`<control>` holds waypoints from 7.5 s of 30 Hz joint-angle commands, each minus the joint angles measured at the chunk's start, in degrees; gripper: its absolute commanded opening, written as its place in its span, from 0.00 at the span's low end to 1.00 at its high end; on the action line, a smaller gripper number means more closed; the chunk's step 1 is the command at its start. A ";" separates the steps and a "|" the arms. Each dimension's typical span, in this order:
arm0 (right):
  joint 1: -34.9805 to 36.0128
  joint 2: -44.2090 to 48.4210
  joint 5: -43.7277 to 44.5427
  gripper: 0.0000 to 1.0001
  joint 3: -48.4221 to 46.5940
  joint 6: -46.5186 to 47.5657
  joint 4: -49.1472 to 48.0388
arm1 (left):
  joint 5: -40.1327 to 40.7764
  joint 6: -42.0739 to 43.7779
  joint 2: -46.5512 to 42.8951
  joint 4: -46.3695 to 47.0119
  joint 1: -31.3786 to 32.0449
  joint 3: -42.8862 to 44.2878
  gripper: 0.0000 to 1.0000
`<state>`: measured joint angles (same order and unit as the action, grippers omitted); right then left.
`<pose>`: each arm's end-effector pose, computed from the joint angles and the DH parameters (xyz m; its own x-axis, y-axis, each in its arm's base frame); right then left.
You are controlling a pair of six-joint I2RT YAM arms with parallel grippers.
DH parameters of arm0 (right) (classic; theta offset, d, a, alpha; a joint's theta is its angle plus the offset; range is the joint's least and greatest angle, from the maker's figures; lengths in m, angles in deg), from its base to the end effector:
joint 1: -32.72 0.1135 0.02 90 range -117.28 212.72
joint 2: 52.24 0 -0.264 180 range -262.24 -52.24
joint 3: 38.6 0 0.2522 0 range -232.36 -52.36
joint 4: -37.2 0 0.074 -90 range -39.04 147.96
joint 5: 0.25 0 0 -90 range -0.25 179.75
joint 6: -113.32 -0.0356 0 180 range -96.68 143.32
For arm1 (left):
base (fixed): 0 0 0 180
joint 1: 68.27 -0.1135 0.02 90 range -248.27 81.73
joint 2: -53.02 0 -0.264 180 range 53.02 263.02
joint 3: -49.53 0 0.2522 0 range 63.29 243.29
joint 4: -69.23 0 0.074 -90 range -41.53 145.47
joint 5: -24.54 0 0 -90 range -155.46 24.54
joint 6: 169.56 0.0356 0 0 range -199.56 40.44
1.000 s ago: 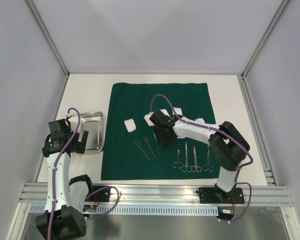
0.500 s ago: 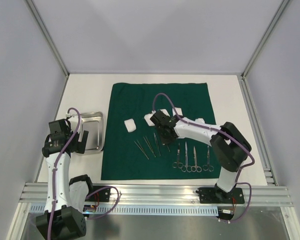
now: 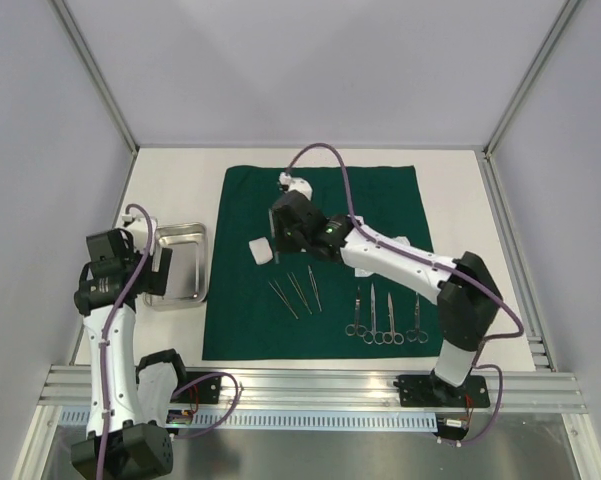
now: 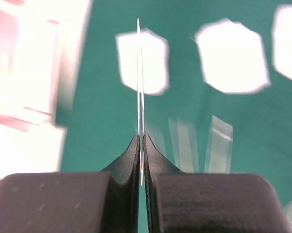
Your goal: Prepare the surgical pack
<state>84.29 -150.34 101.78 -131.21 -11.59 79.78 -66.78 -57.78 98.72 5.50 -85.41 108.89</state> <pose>0.2426 0.2938 0.2698 -0.7681 -0.0676 -0.6367 -0.2927 0.9215 0.2553 0.1446 0.0437 0.2780 -0.7845 0.1462 -0.6026 0.0114 0.9750 0.2218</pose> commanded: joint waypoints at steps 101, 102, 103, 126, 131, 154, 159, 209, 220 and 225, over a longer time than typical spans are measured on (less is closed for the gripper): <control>-0.16 -10.35 -3.59 0.44 5.28 5.65 9.77 | -2.72 -8.42 -2.98 5.85 -0.43 3.17 1.00; -0.24 -10.61 -3.86 0.42 5.46 5.47 9.59 | -2.72 -8.33 -2.98 5.77 -0.34 3.17 1.00; -0.33 -10.96 -4.38 0.41 6.07 5.47 8.72 | -2.72 -8.33 -2.98 5.85 -0.34 3.17 1.00; 5.73 -9.19 -1.74 0.01 -12.00 -3.31 -6.74 | -2.46 -8.42 -5.08 6.47 -0.34 2.82 1.00; 7.14 -23.34 -3.85 0.00 -28.62 -13.50 -10.44 | -1.40 -8.68 -5.61 6.47 -0.34 2.74 1.00; 14.79 -50.16 16.44 0.00 -54.92 -19.49 -3.16 | -1.75 -8.68 -5.70 6.65 -0.34 2.65 1.00; 14.70 -50.87 16.88 0.00 -56.94 -19.49 -1.84 | -1.67 -8.68 -5.09 6.82 -0.34 2.56 1.00; 14.61 -30.67 12.40 0.32 -41.67 -8.77 -11.32 | -0.96 -8.68 -5.26 6.47 -0.34 2.91 1.00; 11.89 -8.87 8.62 0.30 -14.59 0.73 -9.66 | -9.30 -1.66 4.47 1.64 -0.34 4.75 0.62; 8.82 1.83 8.01 0.29 -0.10 0.20 -9.57 | -13.35 1.33 18.98 -5.48 -0.26 12.83 0.39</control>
<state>94.85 -154.45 110.37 -137.46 -12.58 68.78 -75.37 -59.69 113.21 4.64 -85.44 117.72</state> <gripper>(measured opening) 0.293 0.408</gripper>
